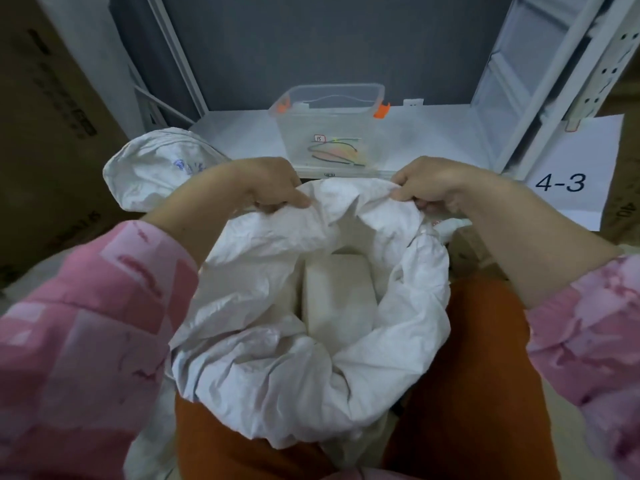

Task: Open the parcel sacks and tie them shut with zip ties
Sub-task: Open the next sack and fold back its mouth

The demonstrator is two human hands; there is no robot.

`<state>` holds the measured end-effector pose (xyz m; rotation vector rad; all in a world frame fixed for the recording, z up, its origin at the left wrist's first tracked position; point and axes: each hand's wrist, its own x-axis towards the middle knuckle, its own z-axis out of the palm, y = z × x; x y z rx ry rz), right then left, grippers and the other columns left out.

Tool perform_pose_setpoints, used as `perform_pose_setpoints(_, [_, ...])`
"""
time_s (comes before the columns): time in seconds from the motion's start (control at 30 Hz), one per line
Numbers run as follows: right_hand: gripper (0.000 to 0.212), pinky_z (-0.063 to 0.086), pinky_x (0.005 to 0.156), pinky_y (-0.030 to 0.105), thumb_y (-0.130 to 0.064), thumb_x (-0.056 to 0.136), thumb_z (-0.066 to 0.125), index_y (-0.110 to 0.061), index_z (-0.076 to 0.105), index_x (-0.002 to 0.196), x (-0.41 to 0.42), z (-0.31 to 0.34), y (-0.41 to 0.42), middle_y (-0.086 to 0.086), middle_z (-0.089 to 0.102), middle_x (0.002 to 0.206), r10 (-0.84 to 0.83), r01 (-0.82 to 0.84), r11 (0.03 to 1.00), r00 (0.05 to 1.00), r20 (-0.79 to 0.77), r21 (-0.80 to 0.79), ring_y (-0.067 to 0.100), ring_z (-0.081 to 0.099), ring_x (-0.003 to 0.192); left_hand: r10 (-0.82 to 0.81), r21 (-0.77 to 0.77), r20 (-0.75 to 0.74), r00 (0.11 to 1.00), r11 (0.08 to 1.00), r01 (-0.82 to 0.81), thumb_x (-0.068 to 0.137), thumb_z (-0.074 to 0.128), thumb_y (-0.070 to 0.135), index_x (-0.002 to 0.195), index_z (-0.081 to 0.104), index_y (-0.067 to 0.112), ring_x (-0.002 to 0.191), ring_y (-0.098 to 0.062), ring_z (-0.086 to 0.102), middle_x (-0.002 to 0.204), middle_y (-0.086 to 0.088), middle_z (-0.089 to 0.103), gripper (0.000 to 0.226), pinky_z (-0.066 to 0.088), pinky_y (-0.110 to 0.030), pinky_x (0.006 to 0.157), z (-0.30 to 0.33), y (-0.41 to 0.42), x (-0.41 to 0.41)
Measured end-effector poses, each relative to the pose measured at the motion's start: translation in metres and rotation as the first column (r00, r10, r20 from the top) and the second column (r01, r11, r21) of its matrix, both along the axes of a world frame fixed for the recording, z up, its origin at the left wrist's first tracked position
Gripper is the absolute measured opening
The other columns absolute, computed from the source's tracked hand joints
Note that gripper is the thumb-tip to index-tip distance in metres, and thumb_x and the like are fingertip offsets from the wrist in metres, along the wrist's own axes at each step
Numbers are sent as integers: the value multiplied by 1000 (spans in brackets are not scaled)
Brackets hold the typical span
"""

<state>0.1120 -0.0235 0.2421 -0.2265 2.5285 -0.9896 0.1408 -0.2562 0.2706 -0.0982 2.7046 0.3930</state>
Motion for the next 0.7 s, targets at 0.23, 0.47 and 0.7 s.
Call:
perform_pose_setpoints(0.23, [13, 16, 37, 14, -5, 94, 51, -4, 59, 83, -1, -16, 19, -6, 41, 41, 69, 30, 956, 943, 324, -291, 2, 28, 35, 230, 501, 249, 941, 801, -328, 92, 57, 10, 65, 51, 13, 37, -7, 21, 46, 5, 27, 28, 20, -14, 38, -20, -23, -5])
perform_pose_setpoints(0.47, [23, 49, 78, 38, -23, 78, 70, -5, 63, 91, 34, 12, -40, 8, 61, 97, 154, -80, 983, 845, -513, 163, 31, 56, 98, 294, 365, 186, 938, 865, -344, 85, 56, 8, 67, 54, 12, 55, -17, 39, 67, -9, 46, 18, 33, -27, 56, -21, 0, -18])
perform_pose_setpoints(0.7, [19, 20, 47, 23, -2, 86, 49, -5, 51, 67, 36, 5, -58, -7, 35, 75, 287, -136, 941, 804, -520, 310, 19, 38, 81, 268, 311, 9, 963, 915, -257, 92, 59, 25, 66, 53, 12, 40, -11, 35, 51, 2, 44, 29, 28, -18, 40, -5, 14, -7])
